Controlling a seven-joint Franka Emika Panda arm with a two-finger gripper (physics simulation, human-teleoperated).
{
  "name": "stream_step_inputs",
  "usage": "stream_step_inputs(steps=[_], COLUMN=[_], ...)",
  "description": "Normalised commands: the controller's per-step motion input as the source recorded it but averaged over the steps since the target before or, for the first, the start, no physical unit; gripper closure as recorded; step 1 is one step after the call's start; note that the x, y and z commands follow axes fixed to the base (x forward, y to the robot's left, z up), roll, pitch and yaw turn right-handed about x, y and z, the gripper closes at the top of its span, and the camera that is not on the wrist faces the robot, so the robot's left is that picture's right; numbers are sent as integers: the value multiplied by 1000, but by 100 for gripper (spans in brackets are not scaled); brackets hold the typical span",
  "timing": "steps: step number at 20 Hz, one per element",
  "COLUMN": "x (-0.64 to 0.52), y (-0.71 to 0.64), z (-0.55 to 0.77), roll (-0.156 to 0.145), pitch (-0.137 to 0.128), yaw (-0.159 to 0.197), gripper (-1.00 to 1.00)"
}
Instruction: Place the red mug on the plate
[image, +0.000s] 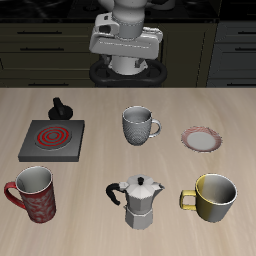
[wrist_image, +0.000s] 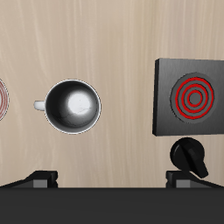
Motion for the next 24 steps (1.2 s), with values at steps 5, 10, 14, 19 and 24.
stream_step_inputs(steps=[5,10,14,19,24], x=[265,386,318,399,411], y=[-189,-259,-195,-280,-343], z=[139,157,97,162,145], roll=[9,23,60,37,34], pitch=[-16,29,82,56,2], yaw=[31,22,-18,-38,21], gripper=[-100,-100,-100,-100,-100])
